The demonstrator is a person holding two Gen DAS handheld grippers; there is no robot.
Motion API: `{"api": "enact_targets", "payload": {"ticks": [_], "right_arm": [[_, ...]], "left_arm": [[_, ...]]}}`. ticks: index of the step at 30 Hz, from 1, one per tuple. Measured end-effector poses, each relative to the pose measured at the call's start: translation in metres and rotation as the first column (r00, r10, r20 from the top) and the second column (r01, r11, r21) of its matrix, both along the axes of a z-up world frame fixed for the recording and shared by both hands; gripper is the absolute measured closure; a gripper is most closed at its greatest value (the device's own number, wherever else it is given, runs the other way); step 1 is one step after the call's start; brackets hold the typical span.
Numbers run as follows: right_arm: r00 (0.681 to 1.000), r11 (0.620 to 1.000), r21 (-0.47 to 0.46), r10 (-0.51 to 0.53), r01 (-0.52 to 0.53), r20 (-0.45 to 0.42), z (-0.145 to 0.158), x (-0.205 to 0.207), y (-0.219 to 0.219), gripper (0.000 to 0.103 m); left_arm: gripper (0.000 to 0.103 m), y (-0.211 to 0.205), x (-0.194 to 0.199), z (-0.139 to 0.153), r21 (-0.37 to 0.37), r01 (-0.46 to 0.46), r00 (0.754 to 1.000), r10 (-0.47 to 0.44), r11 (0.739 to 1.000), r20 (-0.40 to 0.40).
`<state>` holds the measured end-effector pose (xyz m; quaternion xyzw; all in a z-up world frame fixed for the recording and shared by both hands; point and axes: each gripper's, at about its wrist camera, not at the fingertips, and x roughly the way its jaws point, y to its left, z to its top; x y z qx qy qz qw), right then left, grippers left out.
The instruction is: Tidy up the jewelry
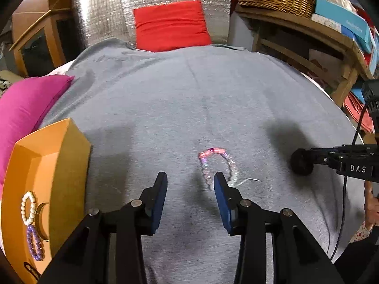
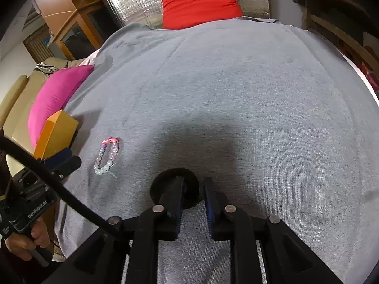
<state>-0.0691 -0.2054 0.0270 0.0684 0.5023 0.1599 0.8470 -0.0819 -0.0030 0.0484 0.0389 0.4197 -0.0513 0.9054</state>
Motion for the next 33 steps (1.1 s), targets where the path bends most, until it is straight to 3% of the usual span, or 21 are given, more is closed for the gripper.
{"api": "enact_targets", "payload": {"ticks": [10,12,14,17,33], "right_arm": [[1.000,0.999,-0.035,0.016,-0.016,0.010,-0.006,0.001,0.009,0.083],[1.000,0.999,-0.047,0.021,-0.020,0.021,-0.007,0.001,0.012,0.084],[0.999,0.998,-0.063,0.029,-0.026,0.033,-0.007,0.000,0.014,0.086],[0.998,0.996,-0.075,0.043,-0.039,0.052,-0.005,-0.002,0.018,0.089],[0.989,0.999,-0.029,0.035,-0.031,0.141,0.016,-0.011,0.012,0.090]], "left_arm": [[0.061,-0.009,0.027,-0.027,-0.050,-0.001,0.997,-0.003,0.999,-0.082],[0.069,-0.010,0.028,-0.028,-0.072,0.002,0.997,-0.008,0.997,-0.073],[0.088,-0.012,0.028,-0.027,-0.070,0.007,0.998,-0.012,0.998,-0.062],[0.096,-0.012,0.026,-0.025,-0.076,0.002,0.999,-0.006,0.997,-0.049],[0.096,0.006,0.000,0.024,-0.098,-0.060,0.990,0.072,0.993,0.124]]}}
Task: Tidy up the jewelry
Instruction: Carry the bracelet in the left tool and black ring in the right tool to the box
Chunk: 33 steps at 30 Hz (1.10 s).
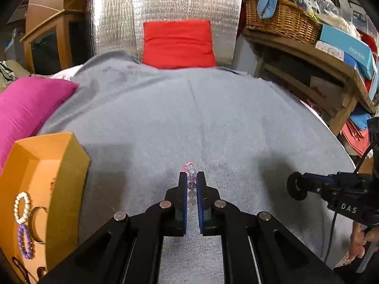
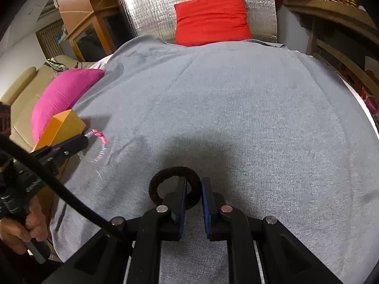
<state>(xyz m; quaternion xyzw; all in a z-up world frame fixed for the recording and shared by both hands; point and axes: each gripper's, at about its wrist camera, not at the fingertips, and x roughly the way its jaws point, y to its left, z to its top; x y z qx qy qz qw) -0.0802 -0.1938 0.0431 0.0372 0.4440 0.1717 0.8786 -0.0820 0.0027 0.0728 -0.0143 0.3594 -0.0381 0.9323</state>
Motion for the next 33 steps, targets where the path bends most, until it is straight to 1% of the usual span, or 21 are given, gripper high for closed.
{"api": "enact_targets", "payload": {"ticks": [4,8,13,18,26,33], "right_arm": [[1.000,1.000,0.009,0.001,-0.001,0.009,0.002,-0.003,0.003,0.090],[1.000,1.000,0.025,0.013,-0.014,0.023,0.005,-0.005,0.009,0.090],[0.999,0.998,0.051,0.026,-0.028,0.036,0.008,-0.008,0.018,0.090],[0.998,0.997,0.072,0.038,-0.041,0.047,0.013,-0.013,0.029,0.090],[0.992,0.991,0.098,0.085,-0.094,0.095,0.029,-0.027,0.053,0.089],[0.981,0.977,0.158,0.116,-0.141,0.153,0.040,-0.033,0.071,0.089]], "left_arm": [[0.096,-0.001,-0.007,0.011,0.008,-0.014,0.999,0.014,1.000,0.034],[0.096,0.001,-0.016,0.020,0.033,-0.044,0.997,0.041,0.999,0.064],[0.096,0.010,-0.030,0.031,0.031,-0.086,0.992,0.083,0.996,0.093],[0.096,0.013,-0.044,0.040,0.062,-0.116,0.986,0.108,0.991,0.126],[0.096,0.026,-0.064,0.050,0.097,-0.160,0.977,0.144,0.982,0.159],[0.096,0.046,-0.077,0.061,0.090,-0.214,0.963,0.194,0.973,0.186]]}}
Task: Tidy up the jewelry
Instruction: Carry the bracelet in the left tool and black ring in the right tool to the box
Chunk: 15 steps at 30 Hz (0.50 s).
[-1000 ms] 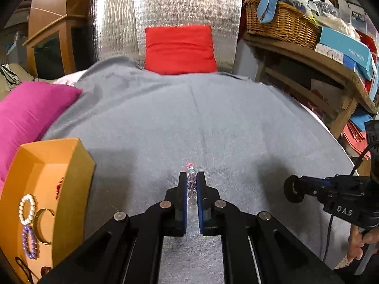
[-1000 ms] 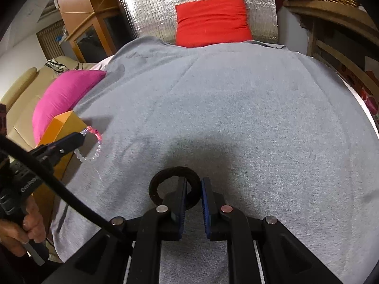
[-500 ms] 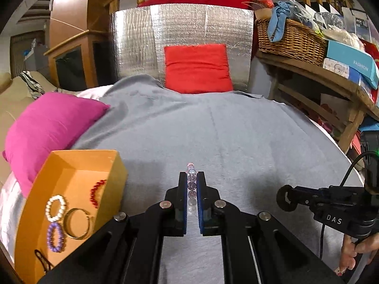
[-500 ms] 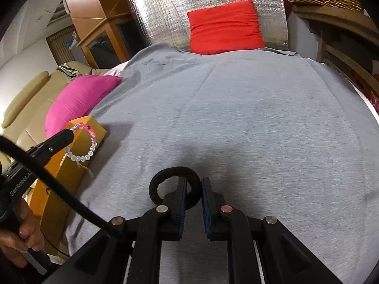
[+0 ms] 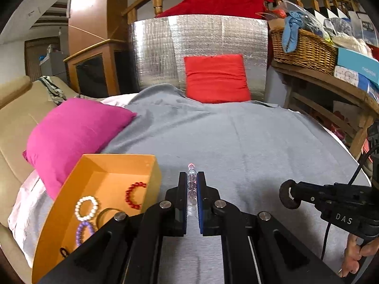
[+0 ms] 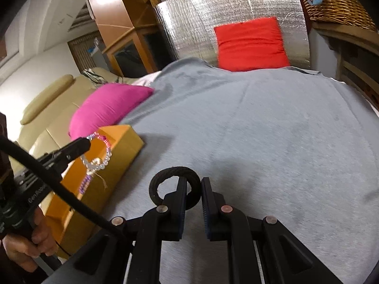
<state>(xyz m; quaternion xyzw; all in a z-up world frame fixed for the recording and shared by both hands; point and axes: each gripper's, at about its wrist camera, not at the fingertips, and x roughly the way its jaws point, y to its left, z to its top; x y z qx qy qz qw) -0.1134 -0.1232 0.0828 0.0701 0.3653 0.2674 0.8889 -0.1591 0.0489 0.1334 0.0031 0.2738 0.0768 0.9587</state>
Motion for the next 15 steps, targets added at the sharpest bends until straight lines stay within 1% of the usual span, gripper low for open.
{"api": "enact_targets", "payload": {"ticks": [2,5,10,15], "right_arm": [[1.000,1.000,0.013,0.007,-0.007,0.008,-0.001,0.001,0.005,0.090],[1.000,1.000,0.015,0.019,-0.019,-0.010,-0.005,0.006,0.015,0.089],[0.999,0.999,0.017,0.041,-0.041,-0.006,-0.005,0.009,0.027,0.090],[0.998,0.998,0.021,0.056,-0.056,-0.006,-0.005,0.009,0.031,0.090]], "left_arm": [[0.096,0.006,-0.004,0.003,0.001,-0.015,1.000,0.015,1.000,0.009],[0.096,0.015,-0.007,0.007,0.004,-0.041,0.999,0.041,0.999,0.017],[0.096,0.031,-0.016,0.014,0.003,-0.096,0.995,0.096,0.995,0.036],[0.096,0.044,-0.024,0.019,0.006,-0.137,0.989,0.136,0.991,0.051]]}}
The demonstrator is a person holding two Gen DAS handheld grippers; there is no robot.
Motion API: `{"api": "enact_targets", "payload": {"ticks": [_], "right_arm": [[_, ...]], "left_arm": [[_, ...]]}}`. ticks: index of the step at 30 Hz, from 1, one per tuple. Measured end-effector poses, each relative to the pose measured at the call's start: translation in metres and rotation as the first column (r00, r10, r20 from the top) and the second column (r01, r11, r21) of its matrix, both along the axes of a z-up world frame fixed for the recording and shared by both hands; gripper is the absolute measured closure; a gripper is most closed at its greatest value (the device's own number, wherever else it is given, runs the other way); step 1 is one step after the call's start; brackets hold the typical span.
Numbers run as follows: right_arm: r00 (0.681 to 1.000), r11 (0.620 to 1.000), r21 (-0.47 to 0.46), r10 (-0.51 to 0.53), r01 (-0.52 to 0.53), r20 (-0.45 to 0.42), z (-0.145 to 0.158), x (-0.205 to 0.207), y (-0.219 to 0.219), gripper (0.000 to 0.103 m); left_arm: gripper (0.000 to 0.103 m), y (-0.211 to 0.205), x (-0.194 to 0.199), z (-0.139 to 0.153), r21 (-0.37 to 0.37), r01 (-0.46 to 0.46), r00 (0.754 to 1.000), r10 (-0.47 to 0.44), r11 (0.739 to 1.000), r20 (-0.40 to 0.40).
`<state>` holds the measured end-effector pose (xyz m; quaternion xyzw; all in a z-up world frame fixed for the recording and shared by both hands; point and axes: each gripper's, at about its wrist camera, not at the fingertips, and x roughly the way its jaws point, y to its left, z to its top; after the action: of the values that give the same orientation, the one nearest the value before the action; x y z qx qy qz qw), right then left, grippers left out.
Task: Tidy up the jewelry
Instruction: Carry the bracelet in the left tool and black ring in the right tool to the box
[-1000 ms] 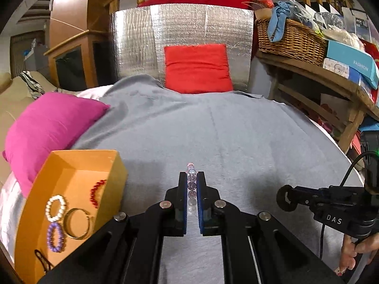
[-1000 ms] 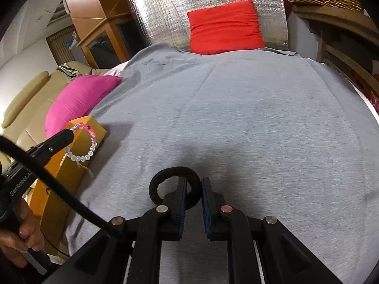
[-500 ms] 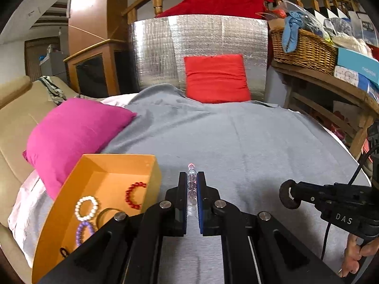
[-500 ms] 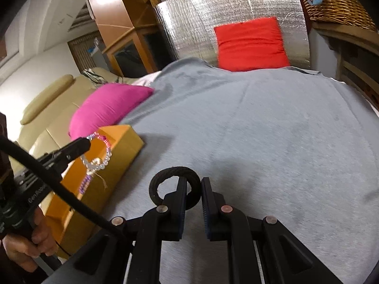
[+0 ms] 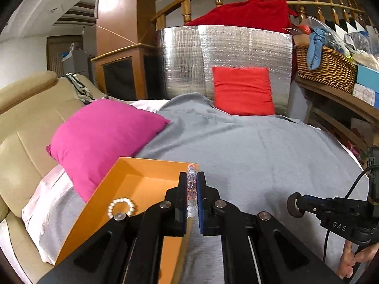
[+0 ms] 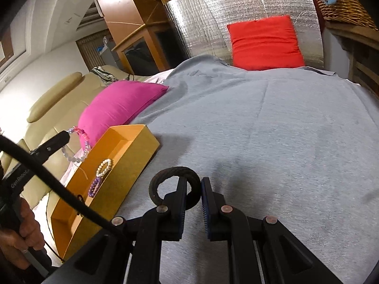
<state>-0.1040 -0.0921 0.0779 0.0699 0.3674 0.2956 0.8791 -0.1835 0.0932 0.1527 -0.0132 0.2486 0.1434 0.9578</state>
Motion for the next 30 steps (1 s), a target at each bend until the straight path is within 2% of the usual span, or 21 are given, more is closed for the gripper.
{"api": "enact_targets", "payload": {"ticks": [20,25,30], "right_arm": [[0.998,0.997,0.039,0.060,-0.061,0.018,0.013,-0.004,0.032,0.089],[0.995,0.994,0.051,0.093,-0.095,0.039,0.021,-0.006,0.048,0.090],[0.987,0.987,0.054,0.150,-0.154,0.064,0.029,-0.016,0.070,0.090]], "left_arm": [[0.096,0.025,-0.013,0.000,0.000,-0.053,0.999,0.053,0.999,-0.002],[0.096,0.049,-0.024,0.001,-0.015,-0.097,0.995,0.097,0.995,-0.006],[0.096,0.089,-0.046,0.002,-0.057,-0.164,0.986,0.163,0.985,-0.017]]}}
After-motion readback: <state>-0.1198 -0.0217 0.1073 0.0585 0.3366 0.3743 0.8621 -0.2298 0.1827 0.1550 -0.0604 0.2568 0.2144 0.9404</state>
